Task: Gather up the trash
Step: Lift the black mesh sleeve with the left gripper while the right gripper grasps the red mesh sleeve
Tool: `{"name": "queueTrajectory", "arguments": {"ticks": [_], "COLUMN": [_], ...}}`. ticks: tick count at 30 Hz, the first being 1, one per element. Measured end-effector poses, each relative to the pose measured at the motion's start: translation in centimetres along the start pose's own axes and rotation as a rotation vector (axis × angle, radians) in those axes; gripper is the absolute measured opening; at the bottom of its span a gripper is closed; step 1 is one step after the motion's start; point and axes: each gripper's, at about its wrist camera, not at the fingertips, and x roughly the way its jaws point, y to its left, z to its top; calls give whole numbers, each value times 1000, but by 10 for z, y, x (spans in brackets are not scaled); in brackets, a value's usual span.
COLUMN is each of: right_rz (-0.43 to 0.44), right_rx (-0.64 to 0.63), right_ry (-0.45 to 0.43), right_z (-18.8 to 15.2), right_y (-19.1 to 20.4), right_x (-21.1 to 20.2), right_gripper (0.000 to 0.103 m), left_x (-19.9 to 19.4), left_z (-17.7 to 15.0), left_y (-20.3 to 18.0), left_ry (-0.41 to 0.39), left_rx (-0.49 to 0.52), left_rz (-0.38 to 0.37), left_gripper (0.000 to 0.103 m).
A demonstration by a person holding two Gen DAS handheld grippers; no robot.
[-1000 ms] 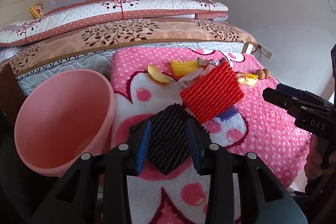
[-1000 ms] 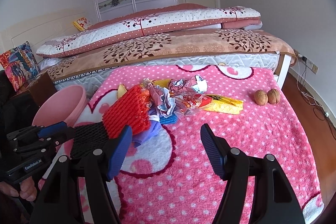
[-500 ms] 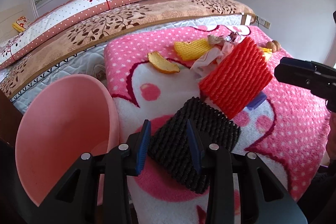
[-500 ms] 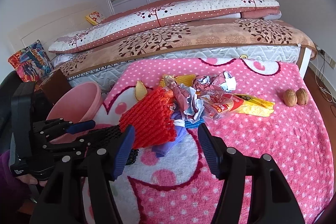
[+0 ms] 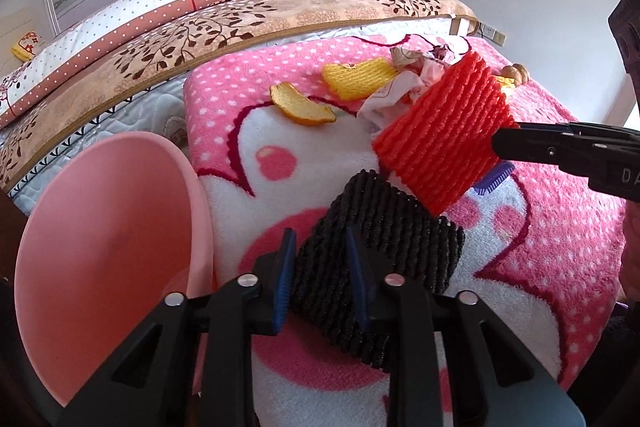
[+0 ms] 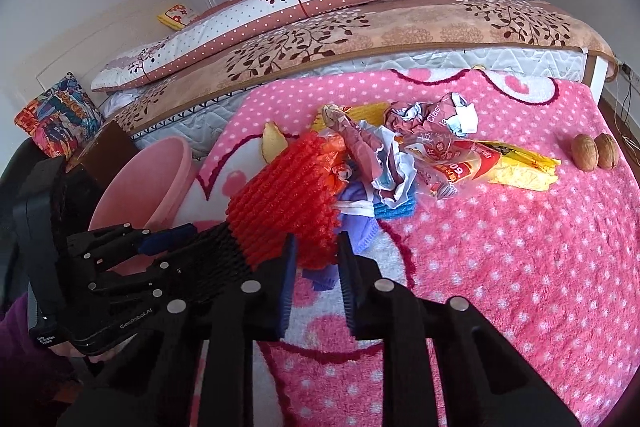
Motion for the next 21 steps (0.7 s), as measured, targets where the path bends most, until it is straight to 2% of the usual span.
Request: {"name": "queueTrajectory", "arguments": {"ticks": [3,7,13,21], "right_rz": [4,4,8,23], "right_rx": [3,4,-18,-65], "right_ry": [-22,-59,-110,-136], "right_z": [-1,0,1,12], "right_y": [-1,0,7,27], "right_x": [-10,-24,-45,-54], "right_gripper": [10,10,9,9], "left_x": [-6,-21,-54,-89], "left_z": [-2,-2,4,10], "left_y": [-1,-1,2,13], "left_ry": [-15,-49,-146,-243], "left_rx": [-16,-42,-94,-162], "left_rz": [-2,-11,-8,58], "left_gripper": [11,9,9,9]}}
